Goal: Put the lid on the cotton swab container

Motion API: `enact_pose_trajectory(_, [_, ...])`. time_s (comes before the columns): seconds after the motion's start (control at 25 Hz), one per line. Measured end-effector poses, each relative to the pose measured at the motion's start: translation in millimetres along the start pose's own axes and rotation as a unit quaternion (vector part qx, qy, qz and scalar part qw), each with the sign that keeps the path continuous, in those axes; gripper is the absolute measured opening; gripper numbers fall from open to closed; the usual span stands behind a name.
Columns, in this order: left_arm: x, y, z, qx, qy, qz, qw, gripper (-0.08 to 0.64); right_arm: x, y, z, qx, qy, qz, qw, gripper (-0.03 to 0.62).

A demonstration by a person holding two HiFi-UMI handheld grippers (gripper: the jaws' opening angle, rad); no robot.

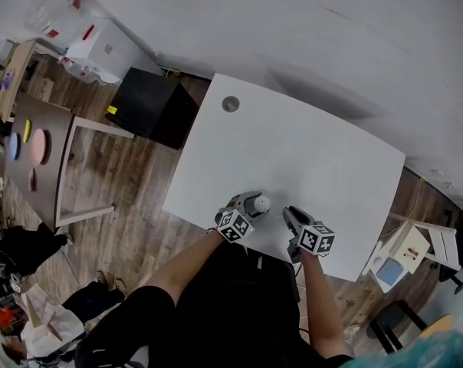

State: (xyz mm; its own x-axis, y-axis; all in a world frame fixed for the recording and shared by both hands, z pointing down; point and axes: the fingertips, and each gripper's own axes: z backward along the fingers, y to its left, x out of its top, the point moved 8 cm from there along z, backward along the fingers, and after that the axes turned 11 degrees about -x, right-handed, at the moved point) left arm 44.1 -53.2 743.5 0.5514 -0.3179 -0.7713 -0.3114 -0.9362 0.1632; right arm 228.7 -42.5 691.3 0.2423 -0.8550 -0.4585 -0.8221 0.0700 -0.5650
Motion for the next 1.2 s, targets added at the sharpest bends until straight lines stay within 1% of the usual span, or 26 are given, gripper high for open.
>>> enact_pose_trajectory(0.16, [-2.2, -1.2, 0.3, 0.001, 0.000, -0.004, 1.0000, 0.270, -4.0, 2.5, -5.1, 0.023, 0.017, -0.005, 1.000, 0.101])
enact_pose_trajectory(0.32, [-1.7, -2.5, 0.8, 0.003, 0.002, -0.006, 1.0000, 0.270, -4.1, 2.9, -4.6, 0.028, 0.023, 0.002, 0.999, 0.098])
enact_pose_trajectory(0.48, [-0.2, -4.1, 1.8, 0.005, 0.000, -0.015, 0.9999, 0.270, -4.0, 5.0, 1.4, 0.034, 0.023, -0.008, 0.999, 0.097])
enact_pose_trajectory(0.64, [-0.5, -4.6, 1.8, -0.002, 0.003, -0.024, 0.9997, 0.270, -2.1, 13.4, 9.4, 0.032, 0.022, -0.015, 0.999, 0.096])
enact_pose_trajectory(0.76, [-0.4, -5.2, -1.5, -0.008, 0.009, -0.035, 0.9993, 0.270, -1.5, 17.3, 14.4, 0.022, 0.019, -0.010, 1.000, 0.096])
enact_pose_trajectory(0.92, [-2.1, -5.6, -2.7, -0.020, 0.018, -0.030, 0.9992, 0.270, -4.6, 28.6, 20.2, 0.002, 0.015, -0.020, 1.000, 0.095])
enact_pose_trajectory(0.96, [-3.0, -5.6, -1.1, -0.022, 0.019, -0.028, 0.9992, 0.270, -5.2, 33.9, 21.0, -0.007, 0.012, -0.016, 1.000, 0.095])
enact_pose_trajectory(1.08, [-4.4, -2.8, 1.4, -0.028, 0.023, -0.023, 0.9991, 0.270, -5.4, 47.7, 20.2, -0.036, 0.001, 0.019, 0.999, 0.096])
enact_pose_trajectory(1.12, [-4.3, -1.7, 0.8, -0.030, 0.025, -0.022, 0.9990, 0.270, -5.7, 49.6, 19.6, -0.041, -0.005, 0.018, 0.999, 0.097])
enact_pose_trajectory(1.2, [-4.0, -1.8, -0.9, -0.036, 0.027, -0.022, 0.9987, 0.270, -7.2, 51.1, 20.0, -0.046, -0.017, -0.002, 0.999, 0.096])
